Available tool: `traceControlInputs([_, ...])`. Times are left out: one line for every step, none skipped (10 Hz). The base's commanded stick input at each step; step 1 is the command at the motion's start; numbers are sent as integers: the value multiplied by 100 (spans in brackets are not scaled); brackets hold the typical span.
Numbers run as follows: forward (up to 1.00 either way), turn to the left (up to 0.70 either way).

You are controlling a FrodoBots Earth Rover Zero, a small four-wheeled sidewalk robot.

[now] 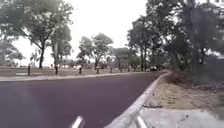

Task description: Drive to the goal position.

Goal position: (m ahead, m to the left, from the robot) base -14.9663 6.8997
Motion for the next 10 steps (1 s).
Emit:
traceControlInputs([0, 0])
traceControlInputs([0, 0])
traceControlInputs([0, 0])
traceControlInputs([0, 0])
traceControlInputs([0, 0])
traceControlInputs([0, 0])
traceControlInputs([0, 49])
traceControlInputs([0, 53])
traceControlInputs([0, 58])
traceControlInputs([0, 60])
